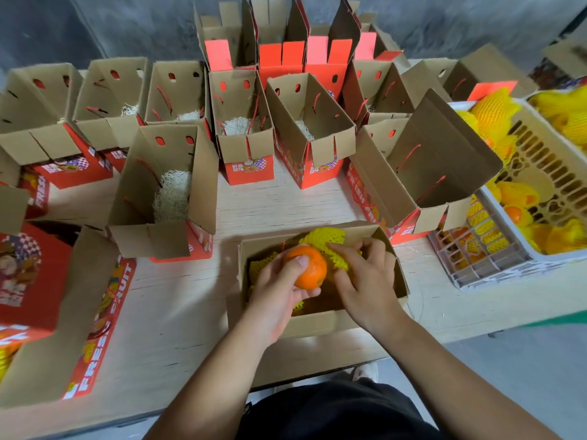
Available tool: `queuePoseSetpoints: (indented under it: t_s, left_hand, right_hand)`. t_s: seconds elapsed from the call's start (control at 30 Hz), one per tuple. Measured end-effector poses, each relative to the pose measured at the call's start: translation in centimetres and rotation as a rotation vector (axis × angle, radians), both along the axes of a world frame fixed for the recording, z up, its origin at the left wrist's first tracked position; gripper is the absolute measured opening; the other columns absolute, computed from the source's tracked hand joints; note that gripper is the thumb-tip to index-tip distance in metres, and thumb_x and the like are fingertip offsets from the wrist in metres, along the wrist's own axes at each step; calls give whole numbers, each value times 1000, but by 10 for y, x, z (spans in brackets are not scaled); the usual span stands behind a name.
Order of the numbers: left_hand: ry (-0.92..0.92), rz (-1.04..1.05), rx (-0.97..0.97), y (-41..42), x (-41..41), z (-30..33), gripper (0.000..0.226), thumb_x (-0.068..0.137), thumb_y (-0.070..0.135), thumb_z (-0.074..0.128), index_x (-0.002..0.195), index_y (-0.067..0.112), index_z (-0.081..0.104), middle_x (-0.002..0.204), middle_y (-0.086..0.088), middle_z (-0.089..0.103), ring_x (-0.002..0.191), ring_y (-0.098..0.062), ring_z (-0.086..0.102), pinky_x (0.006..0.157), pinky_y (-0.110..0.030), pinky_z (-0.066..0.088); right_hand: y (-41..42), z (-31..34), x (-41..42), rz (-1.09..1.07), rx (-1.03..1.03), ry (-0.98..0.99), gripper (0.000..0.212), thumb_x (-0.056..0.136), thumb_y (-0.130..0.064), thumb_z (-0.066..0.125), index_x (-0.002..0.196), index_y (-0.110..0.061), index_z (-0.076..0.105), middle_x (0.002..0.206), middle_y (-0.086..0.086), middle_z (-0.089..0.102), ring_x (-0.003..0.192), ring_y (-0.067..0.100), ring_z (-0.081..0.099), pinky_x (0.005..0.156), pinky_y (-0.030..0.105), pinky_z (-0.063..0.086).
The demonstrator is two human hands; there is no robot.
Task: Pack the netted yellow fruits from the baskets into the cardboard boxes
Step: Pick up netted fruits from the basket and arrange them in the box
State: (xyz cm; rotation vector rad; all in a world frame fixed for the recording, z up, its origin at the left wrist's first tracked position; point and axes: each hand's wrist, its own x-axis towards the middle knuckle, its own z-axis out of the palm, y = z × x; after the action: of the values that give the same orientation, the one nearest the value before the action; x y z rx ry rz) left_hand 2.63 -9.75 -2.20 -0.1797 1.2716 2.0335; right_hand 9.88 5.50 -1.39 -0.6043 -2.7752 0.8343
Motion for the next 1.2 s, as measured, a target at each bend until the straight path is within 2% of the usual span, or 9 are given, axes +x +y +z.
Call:
queuePoseSetpoints:
  t_s: [0.17, 0.33, 0.47, 0.57, 0.67, 0.73, 0.87, 1.07, 1.2]
  left_hand:
    - [26, -12, 7, -1, -4, -5, 42, 78, 30, 71, 118, 17, 71, 113, -12, 73, 94, -28, 71, 66, -32, 59]
    - [154, 58, -106, 4, -1, -8, 58, 65, 48, 80, 121, 34, 70, 117, 5, 74, 106, -16, 71, 75, -30, 58]
    - [273, 160, -205, 9, 2, -11, 55, 64, 54, 80, 115, 57, 60, 111, 18, 71, 102, -5, 68, 85, -28, 54]
    - [295, 215, -229, 9, 3, -12, 73, 65, 58, 84, 125, 58, 42, 115, 17, 70, 105, -5, 68, 89, -29, 53]
    - [227, 202, -176, 8, 1, -10, 89, 65, 61, 83, 140, 55, 35, 128, 12, 67, 118, -8, 65, 99, -31, 49]
    - [145, 181, -90, 6, -1, -10, 77, 74, 54, 75, 144, 42, 44, 135, 2, 65, 117, -12, 65, 99, -31, 48]
    - [22, 83, 86, 3, -2, -7, 58, 81, 30, 58, 138, 27, 55, 129, -11, 67, 110, -17, 68, 92, -29, 55]
    - [170, -8, -19, -4, -3, -7, 74, 73, 48, 87, 137, 24, 58, 135, -7, 67, 128, -23, 61, 111, -37, 45]
    - [278, 110, -81, 1, -5, -9, 27, 90, 23, 75, 117, 23, 74, 118, -1, 76, 112, -13, 67, 92, -22, 52]
  right_hand:
    - [-3, 1, 1, 94, -207, 207, 26, 98, -8, 64, 122, -16, 70, 110, 4, 63, 104, 10, 59, 91, 31, 50]
    - [-14, -5, 2, 103, -100, 210, 33, 96, -6, 63, 126, -14, 71, 120, 7, 58, 114, 22, 55, 101, 38, 46]
    - [-17, -2, 4, -12, -92, 297, 32, 95, -16, 56, 121, -23, 73, 110, -4, 46, 104, 6, 49, 92, 23, 43]
    - [-22, -1, 6, 16, -155, 335, 34, 92, -6, 55, 118, -18, 72, 109, -3, 49, 106, 2, 54, 90, 15, 45]
    - [-32, -5, 6, 58, -213, 294, 34, 91, 4, 60, 119, -14, 68, 111, 1, 55, 107, 3, 56, 93, 25, 49]
    - [-39, -4, 4, 47, -380, 232, 37, 91, -6, 70, 125, -16, 58, 116, 1, 55, 110, 6, 57, 93, 32, 51]
    - [-35, 2, -6, 50, -547, 145, 79, 80, -30, 88, 143, -18, 41, 131, 0, 48, 124, 4, 50, 103, 21, 44]
    - [-23, 9, -11, -75, -671, 78, 65, 63, -62, 75, 122, -41, 56, 121, -8, 47, 108, -13, 51, 92, 12, 45]
    - [-8, 12, -9, -121, -806, 120, 53, 69, -46, 78, 117, -35, 58, 102, -16, 68, 96, 1, 67, 73, 15, 53]
